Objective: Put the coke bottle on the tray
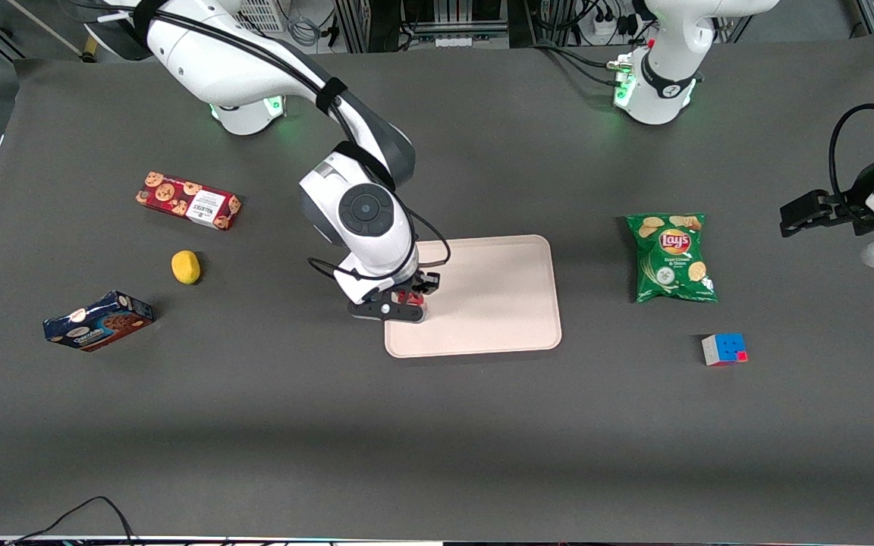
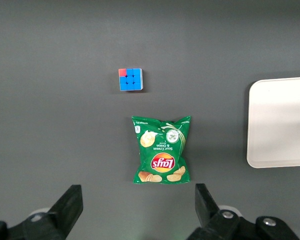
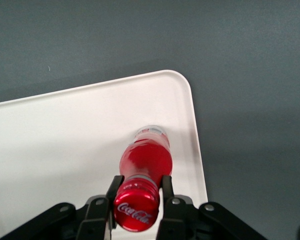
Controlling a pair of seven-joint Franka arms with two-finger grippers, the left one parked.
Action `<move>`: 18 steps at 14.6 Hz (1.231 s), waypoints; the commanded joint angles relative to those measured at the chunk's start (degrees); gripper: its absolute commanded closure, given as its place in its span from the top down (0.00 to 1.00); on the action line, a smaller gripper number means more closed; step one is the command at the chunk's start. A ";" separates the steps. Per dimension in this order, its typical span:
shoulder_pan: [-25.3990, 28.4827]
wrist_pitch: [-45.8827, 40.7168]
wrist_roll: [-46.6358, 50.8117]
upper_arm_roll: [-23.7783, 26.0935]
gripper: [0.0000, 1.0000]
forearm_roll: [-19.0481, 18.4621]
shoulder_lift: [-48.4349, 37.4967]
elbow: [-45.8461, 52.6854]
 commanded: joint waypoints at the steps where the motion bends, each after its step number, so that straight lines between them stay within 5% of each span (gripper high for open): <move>1: -0.26 1.80 3.41 0.64 0.65 -2.54 -0.86 -1.30; 2: -0.26 2.32 3.41 0.64 0.95 -2.89 -0.77 -1.74; 3: -0.26 3.37 3.85 0.64 1.00 -2.98 -0.77 -2.09; 7: -1.30 2.86 3.07 0.82 1.00 -2.81 -3.13 -2.10; 14: -10.79 -7.60 -8.08 0.82 1.00 -1.76 -18.85 -5.51; 18: -13.88 -10.58 -25.20 -6.71 1.00 6.67 -30.28 -12.10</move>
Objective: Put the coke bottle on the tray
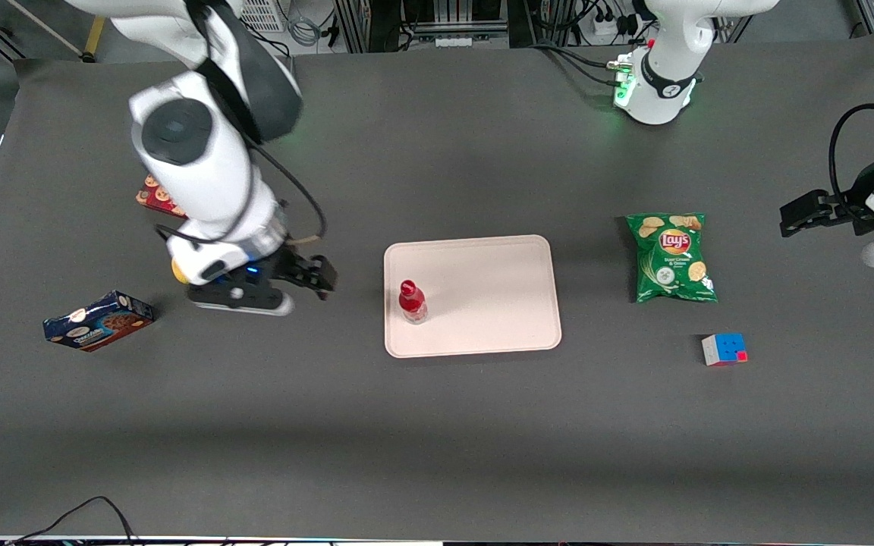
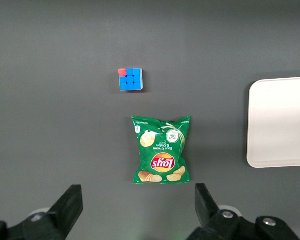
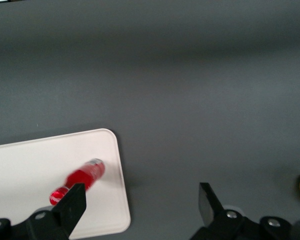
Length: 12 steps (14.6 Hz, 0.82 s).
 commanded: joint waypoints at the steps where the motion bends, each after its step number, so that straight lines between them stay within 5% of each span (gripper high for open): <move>1: -1.63 -1.43 -14.95 -8.97 1.00 7.14 -11.63 -9.28; 7: -1.81 -7.50 -33.16 -22.79 1.00 10.22 -18.41 -12.88; 12: -1.90 -7.50 -34.51 -25.17 1.00 10.67 -21.06 -15.62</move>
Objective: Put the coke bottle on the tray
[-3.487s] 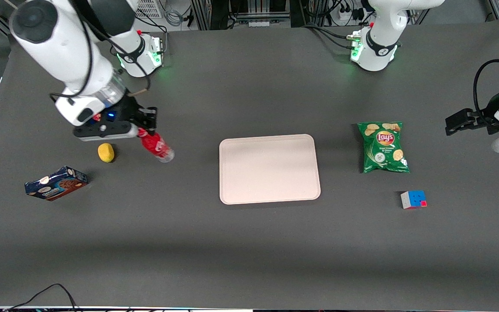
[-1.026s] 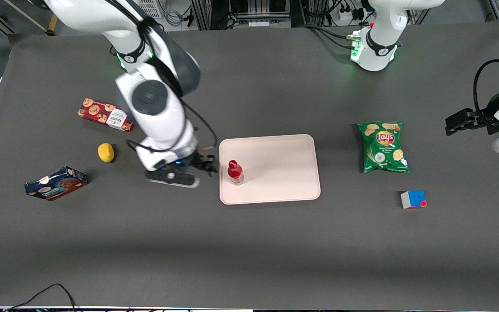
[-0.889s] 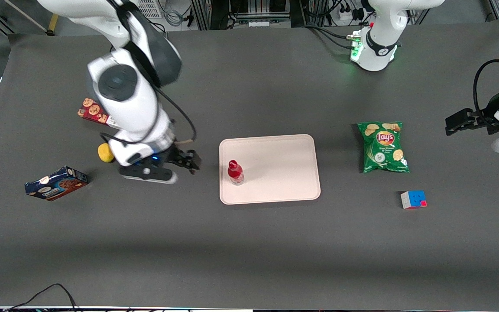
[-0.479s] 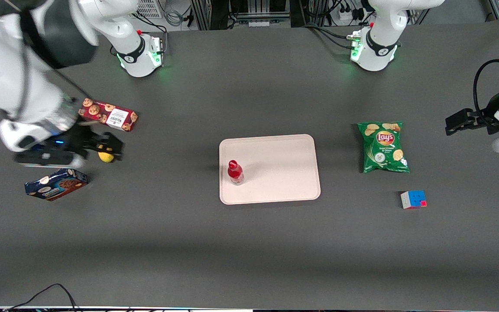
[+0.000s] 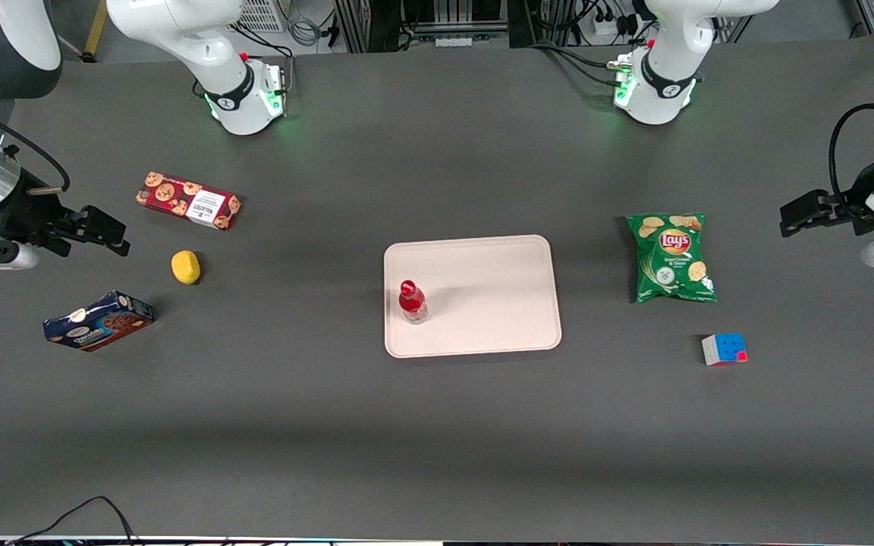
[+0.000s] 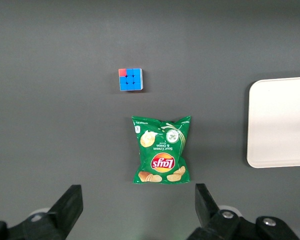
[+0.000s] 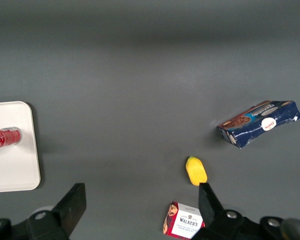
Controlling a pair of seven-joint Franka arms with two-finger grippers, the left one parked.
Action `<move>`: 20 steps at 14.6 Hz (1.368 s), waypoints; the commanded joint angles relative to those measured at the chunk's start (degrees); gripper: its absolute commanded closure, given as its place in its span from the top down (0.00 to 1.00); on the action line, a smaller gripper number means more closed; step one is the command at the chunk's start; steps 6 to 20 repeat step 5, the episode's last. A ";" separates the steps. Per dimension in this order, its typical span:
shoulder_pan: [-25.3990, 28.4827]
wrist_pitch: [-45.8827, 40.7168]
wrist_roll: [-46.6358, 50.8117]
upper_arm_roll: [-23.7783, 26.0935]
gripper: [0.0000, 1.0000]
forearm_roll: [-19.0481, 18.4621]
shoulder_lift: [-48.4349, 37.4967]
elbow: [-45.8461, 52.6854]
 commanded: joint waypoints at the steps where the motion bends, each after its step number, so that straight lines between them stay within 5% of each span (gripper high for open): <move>1: 0.46 0.07 -1.51 -1.61 1.00 0.98 -2.01 -2.02; 20: 0.46 -0.02 -1.25 -1.97 1.00 0.72 -1.57 -1.50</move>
